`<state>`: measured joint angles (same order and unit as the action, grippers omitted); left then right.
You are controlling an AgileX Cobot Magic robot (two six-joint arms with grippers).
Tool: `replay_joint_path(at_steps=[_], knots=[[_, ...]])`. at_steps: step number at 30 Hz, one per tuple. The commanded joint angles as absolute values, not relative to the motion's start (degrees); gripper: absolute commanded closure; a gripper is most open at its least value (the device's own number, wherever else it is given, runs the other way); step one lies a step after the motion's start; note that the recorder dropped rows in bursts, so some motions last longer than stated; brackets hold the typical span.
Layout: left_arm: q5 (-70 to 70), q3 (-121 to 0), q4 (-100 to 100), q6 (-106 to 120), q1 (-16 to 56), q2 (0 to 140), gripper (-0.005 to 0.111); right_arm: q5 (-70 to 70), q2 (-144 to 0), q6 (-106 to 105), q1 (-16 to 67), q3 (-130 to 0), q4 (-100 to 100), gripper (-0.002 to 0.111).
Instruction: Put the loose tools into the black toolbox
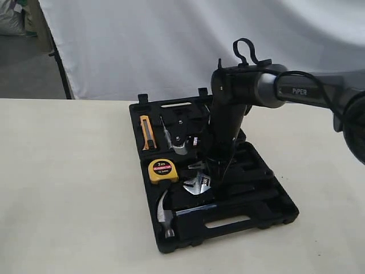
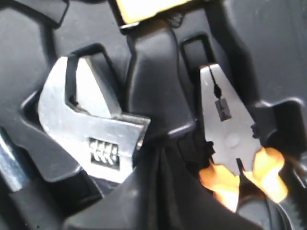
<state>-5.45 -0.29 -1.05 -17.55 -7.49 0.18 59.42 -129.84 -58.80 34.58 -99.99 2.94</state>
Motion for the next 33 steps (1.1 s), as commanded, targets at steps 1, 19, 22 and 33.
replay_joint_path(at_steps=[1,19,22,33], knots=[[-5.03,-0.44,-1.3,-17.82,-8.94,0.0,0.106,61.44,-127.5,-58.25,35.1,-99.25,2.57,0.108],[-5.03,-0.44,-1.3,-17.82,-8.94,0.0,0.106,61.73,-130.32,-58.19,35.1,-97.36,9.83,0.108],[-5.03,-0.44,-1.3,-17.82,-8.94,0.0,0.106,61.73,-132.95,-58.19,35.1,-96.09,8.23,0.108],[-5.03,-0.44,-1.3,-17.82,-8.94,0.0,0.106,61.94,-129.33,-57.88,35.1,-95.87,7.41,0.108]])
